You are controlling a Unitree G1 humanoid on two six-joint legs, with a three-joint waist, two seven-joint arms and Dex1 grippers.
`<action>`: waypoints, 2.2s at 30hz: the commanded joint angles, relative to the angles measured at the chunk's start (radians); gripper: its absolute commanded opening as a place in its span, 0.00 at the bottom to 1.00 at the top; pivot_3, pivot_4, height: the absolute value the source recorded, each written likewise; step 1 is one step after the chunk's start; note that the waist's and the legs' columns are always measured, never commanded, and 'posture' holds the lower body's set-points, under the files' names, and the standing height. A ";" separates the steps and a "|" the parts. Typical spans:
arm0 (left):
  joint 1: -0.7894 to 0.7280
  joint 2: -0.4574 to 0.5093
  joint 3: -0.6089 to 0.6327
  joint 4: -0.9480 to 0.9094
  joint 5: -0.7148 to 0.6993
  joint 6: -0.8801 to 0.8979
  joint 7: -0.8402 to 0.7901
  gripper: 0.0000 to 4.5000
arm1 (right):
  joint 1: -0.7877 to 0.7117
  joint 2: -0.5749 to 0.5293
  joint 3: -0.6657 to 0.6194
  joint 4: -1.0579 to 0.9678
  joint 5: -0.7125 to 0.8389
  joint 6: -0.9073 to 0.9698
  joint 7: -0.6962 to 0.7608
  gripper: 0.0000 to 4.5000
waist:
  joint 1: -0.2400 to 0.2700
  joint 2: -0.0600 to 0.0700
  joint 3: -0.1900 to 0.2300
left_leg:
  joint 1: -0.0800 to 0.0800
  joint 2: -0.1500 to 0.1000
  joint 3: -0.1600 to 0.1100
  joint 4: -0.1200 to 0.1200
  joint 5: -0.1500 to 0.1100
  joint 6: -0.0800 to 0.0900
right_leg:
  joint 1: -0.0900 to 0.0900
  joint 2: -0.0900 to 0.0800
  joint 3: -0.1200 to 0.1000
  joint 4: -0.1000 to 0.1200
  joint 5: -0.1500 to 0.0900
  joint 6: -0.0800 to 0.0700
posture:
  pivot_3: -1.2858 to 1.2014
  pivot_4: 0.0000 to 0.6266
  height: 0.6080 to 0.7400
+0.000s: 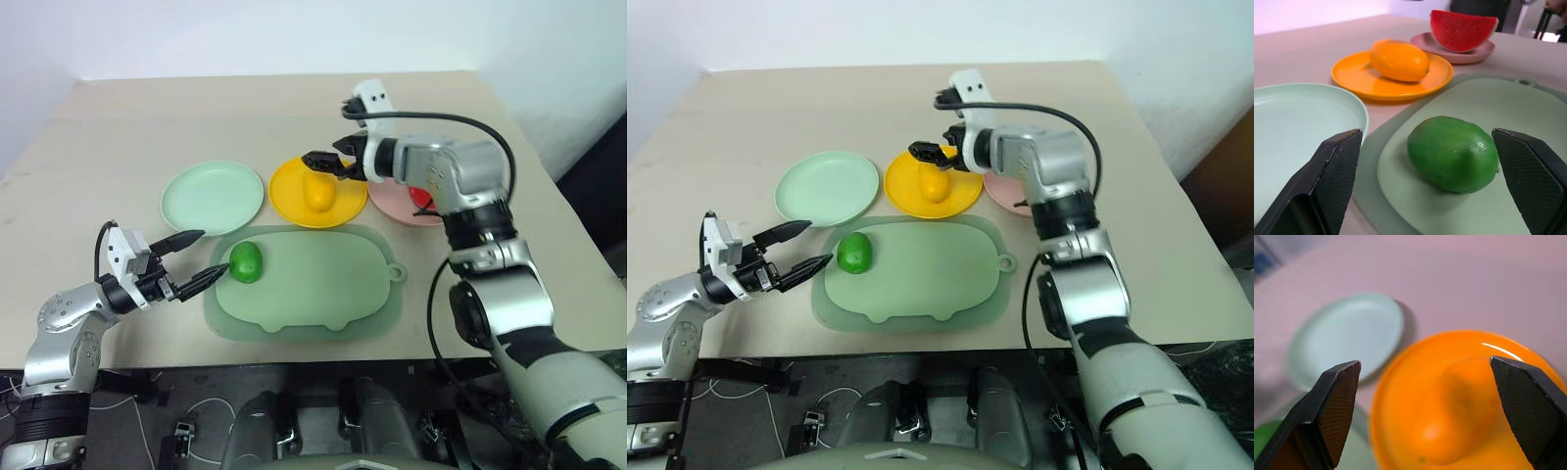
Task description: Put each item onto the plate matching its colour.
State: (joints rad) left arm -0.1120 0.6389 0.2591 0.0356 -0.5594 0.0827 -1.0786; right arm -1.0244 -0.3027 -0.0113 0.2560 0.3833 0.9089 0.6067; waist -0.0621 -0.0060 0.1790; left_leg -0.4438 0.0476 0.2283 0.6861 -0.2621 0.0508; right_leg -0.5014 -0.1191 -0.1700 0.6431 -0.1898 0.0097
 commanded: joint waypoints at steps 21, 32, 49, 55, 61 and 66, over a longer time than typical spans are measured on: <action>0.043 0.017 0.041 -0.076 -0.018 0.074 0.055 1.00 | 0.654 -0.160 0.078 -0.757 0.129 -0.221 0.152 1.00 | 0.021 0.000 0.000 | 0.002 0.000 -0.002 0.000 0.000 -0.001 | 0.003 0.001 -0.001 -0.005 -0.003 -0.002 | 0.52 0.24 0.67; 0.076 0.035 -0.015 -0.151 0.000 0.214 0.130 1.00 | 0.631 -0.166 0.049 -0.698 0.141 -0.257 0.126 1.00 | 0.024 0.000 0.000 | 0.001 0.000 -0.003 0.000 0.000 0.000 | 0.005 0.001 -0.002 -0.010 -0.002 -0.005 | 0.52 0.24 0.67; -0.160 -0.055 -0.102 -0.306 -0.177 0.795 0.470 1.00 | 0.604 -0.141 0.062 -0.670 0.103 -0.287 0.052 1.00 | 0.031 -0.001 0.000 | 0.003 0.000 -0.004 0.000 0.001 -0.001 | 0.007 0.003 -0.002 -0.008 0.000 -0.001 | 0.52 0.24 0.67; -0.193 -0.086 -0.165 -0.302 -0.123 0.891 0.579 1.00 | 0.609 -0.153 0.045 -0.662 0.096 -0.299 0.041 1.00 | 0.043 -0.001 0.000 | 0.003 0.000 -0.004 0.001 0.001 -0.001 | 0.008 0.003 -0.002 -0.007 0.000 -0.001 | 0.52 0.24 0.67; -0.207 -0.078 -0.183 -0.281 -0.090 0.900 0.582 1.00 | 0.605 -0.154 0.040 -0.651 0.088 -0.314 0.037 1.00 | 0.048 -0.001 0.000 | 0.003 0.000 -0.005 0.002 0.001 -0.001 | 0.009 0.003 -0.002 -0.007 0.000 -0.001 | 0.52 0.24 0.67; -0.202 -0.078 -0.183 -0.255 -0.082 0.864 0.538 0.72 | 0.609 -0.163 0.045 -0.652 0.090 -0.313 0.046 1.00 | 0.048 -0.001 0.000 | 0.003 0.000 -0.005 0.002 0.001 -0.001 | 0.009 0.003 -0.002 -0.006 0.000 -0.001 | 0.52 0.24 0.67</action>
State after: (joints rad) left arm -0.3205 0.5500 0.0730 -0.2174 -0.6501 0.9596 -0.5248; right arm -0.4070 -0.4573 0.0536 -0.3824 0.4702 0.6119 0.6466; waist -0.0146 -0.0067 0.1786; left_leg -0.4403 0.0477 0.2233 0.6887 -0.2615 0.0501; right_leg -0.4928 -0.1163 -0.1721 0.6366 -0.1894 0.0083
